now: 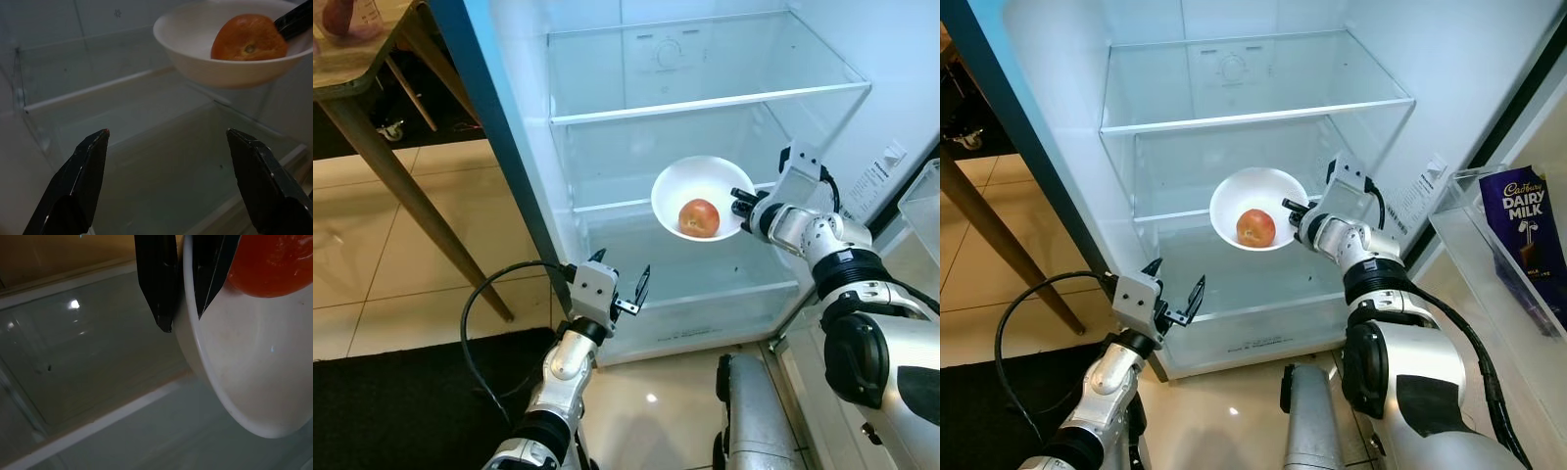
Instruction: Restocking fridge
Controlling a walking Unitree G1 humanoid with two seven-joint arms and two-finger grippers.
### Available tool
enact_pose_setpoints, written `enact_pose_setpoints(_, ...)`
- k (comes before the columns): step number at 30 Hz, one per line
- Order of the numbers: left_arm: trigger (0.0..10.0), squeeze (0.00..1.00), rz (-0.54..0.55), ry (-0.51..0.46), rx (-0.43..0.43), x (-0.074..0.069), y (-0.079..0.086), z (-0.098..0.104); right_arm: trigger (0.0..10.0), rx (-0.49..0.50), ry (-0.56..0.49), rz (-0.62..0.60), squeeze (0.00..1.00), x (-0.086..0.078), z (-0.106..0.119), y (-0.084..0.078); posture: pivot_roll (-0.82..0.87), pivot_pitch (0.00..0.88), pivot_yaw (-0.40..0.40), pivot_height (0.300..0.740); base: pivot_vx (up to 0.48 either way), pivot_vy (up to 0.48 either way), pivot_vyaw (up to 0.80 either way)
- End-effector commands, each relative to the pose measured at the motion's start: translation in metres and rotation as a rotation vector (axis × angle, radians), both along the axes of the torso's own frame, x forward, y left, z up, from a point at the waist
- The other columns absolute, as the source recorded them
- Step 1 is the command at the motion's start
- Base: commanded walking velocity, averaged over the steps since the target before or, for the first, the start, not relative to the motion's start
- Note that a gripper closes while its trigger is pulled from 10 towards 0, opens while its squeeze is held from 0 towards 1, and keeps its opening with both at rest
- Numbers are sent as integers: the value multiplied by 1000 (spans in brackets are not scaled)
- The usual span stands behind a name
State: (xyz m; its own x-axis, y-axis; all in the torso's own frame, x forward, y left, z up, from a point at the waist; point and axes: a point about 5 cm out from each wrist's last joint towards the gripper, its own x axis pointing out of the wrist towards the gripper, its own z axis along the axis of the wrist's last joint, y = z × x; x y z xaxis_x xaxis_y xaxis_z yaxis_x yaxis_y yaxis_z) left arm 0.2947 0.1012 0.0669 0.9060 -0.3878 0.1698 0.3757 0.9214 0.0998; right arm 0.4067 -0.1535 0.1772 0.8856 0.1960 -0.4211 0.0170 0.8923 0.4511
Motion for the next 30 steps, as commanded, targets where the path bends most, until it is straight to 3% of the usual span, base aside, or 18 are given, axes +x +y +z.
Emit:
enact_pose_setpoints(1,10000,0,-8,21,-24,-6,-4,-5,10000,16,-45,-27,0,5,14,-2,-46,143,-20,504,0,0,0)
enact_pose_setpoints(16,10000,0,-17,-7,-42,-19,-6,1,10000,78,-109,-203,0,14,44,-21,-11,213,-28,504,0,0,0)
enact_pose_setpoints(30,10000,0,-2,-93,-93,-33,-10,35,10000,196,-168,-315,0,17,58,-33,52,323,-21,504,0,0,0)
